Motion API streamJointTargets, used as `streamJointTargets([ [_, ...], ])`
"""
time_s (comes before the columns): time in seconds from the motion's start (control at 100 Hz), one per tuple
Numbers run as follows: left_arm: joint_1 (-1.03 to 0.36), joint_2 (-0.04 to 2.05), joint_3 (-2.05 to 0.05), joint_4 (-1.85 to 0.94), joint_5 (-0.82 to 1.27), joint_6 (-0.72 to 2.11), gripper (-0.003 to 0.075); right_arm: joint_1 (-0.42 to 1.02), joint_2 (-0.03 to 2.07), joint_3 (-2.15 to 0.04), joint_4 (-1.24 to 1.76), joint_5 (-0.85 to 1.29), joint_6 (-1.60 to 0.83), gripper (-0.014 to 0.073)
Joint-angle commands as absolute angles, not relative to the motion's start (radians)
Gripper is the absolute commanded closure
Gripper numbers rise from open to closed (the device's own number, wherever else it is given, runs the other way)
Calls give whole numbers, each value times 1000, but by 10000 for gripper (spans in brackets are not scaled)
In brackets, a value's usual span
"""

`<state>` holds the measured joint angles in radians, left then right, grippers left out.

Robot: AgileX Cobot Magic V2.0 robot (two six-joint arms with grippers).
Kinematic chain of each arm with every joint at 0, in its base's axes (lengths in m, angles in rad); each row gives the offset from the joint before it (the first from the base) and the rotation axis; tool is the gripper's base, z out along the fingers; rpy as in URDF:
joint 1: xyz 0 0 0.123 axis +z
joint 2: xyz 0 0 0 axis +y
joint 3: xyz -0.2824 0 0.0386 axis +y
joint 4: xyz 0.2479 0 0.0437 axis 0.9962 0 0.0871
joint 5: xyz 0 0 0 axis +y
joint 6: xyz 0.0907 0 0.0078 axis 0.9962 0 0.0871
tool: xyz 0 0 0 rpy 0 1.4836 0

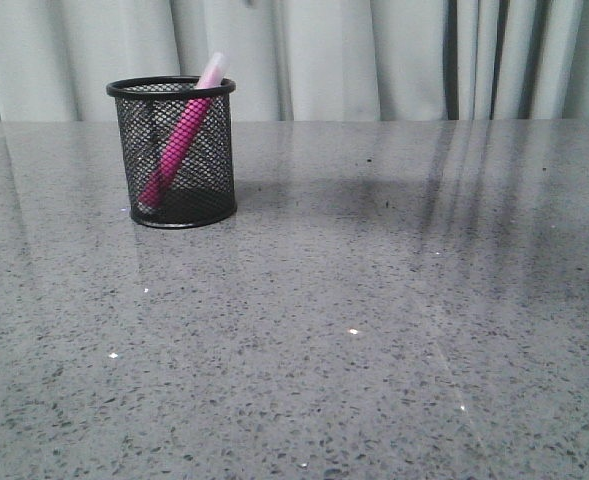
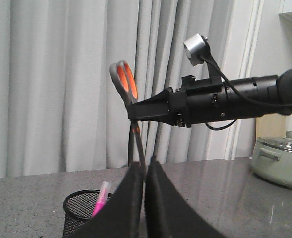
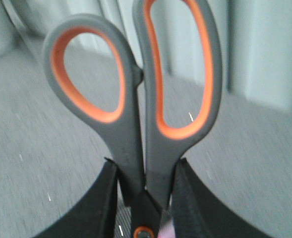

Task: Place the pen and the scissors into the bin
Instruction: 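Lift the scissors upright and carry them over the mesh cup, then lower the scissors blades-first into the cup and release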

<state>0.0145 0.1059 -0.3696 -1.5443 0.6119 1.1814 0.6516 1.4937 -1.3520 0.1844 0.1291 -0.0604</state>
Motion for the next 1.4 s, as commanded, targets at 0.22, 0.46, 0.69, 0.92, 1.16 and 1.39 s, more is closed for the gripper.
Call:
streamJointTargets([
  [0.22,6,118,-395,-1586,600,1174,742,681,1589,-1184,151,-610,-84,669],
  [0.46,6,118,-395,-1586,603,1174,742,681,1680,-1184,151,-629,-84,669],
  [0.69,-18,118,-395,-1566,602,1174,742,681,1732,-1184,151,-639,-84,669],
  [0.92,-18,118,-395,-1549,604,1174,742,684,1753,-1184,151,-620,-84,669],
  [1.16,-18,118,-394,-1529,604,1174,742,685,1755,-1182,151,-568,-84,669],
  [1.39,-18,118,-394,-1528,604,1174,742,692,1784,-1182,151,-529,-84,669],
])
